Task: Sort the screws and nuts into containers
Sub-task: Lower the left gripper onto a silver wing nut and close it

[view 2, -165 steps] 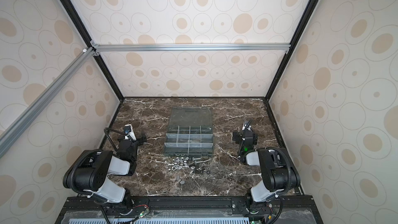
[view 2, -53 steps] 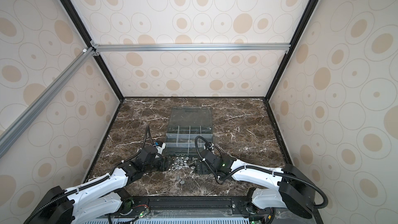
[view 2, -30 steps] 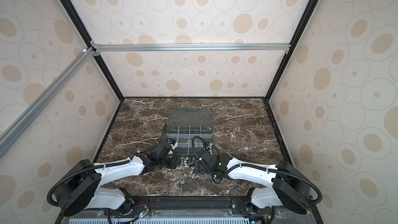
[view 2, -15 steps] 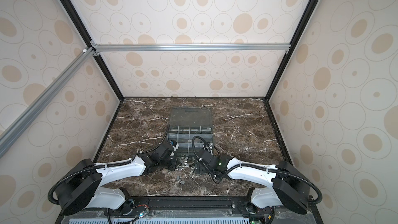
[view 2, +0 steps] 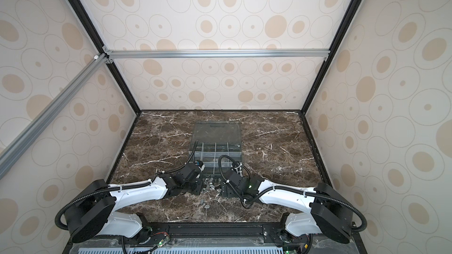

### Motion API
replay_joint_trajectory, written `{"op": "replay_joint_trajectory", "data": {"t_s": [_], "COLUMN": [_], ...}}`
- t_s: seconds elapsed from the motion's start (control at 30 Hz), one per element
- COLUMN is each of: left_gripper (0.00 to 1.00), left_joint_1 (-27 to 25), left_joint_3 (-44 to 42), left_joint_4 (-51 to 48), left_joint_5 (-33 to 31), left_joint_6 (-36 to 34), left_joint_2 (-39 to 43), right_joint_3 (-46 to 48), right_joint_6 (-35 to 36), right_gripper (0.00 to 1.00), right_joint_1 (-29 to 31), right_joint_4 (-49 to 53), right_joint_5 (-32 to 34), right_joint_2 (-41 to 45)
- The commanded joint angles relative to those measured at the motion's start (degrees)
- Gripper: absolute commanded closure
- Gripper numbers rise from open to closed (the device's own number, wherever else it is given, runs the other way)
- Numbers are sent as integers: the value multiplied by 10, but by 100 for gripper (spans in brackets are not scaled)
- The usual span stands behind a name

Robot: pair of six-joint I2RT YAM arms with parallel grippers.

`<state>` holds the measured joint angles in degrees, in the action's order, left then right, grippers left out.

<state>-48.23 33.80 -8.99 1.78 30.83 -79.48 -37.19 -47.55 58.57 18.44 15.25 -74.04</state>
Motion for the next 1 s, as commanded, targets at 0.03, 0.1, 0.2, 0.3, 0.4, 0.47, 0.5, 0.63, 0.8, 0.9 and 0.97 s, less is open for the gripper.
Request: {"op": "replay_joint_trajectory", "data": {"t_s": [0.03, 0.1, 0.2, 0.3, 0.4, 0.47, 0.5, 0.63, 0.8, 0.9, 0.97], "left_gripper": [72, 72, 73, 76, 77, 78, 78, 79, 79, 79, 79], "left_joint_1": [-11, -14, -21, -28, -36, -40, -41, -44, -46, -46, -46], "left_joint_3": [24, 31, 46, 59, 70, 75, 77, 83, 88, 91, 93], "left_joint_4": [-21, -26, -44, -64, -78, -87, -91, -101, -109, -114, -115], "left_joint_5": [-14, -19, -37, -54, -70, -80, -83, -90, -94, -100, -99], "left_joint_6": [-10, -14, -17, -18, -17, -15, -14, -9, -5, -5, -4], "left_joint_2": [-13, -19, -32, -46, -54, -58, -59, -59, -49, -44, -42], "right_joint_3": [14, 16, 17, 17, 19, 19, 21, 24, 28, 31, 33], "right_joint_6": [-22, -24, -25, -26, -28, -28, -29, -30, -31, -33, -34], "right_gripper": [4, 4, 4, 4, 4, 4, 4, 4, 4, 4, 4], "right_joint_1": [7, 8, 10, 11, 11, 11, 11, 11, 11, 11, 11], "right_joint_4": [12, 10, 12, 15, 14, 13, 13, 14, 14, 15, 14], "right_joint_5": [16, 17, 18, 21, 22, 23, 22, 24, 28, 31, 31], "right_joint_2": [14, 14, 14, 15, 17, 17, 17, 21, 29, 34, 35]}}
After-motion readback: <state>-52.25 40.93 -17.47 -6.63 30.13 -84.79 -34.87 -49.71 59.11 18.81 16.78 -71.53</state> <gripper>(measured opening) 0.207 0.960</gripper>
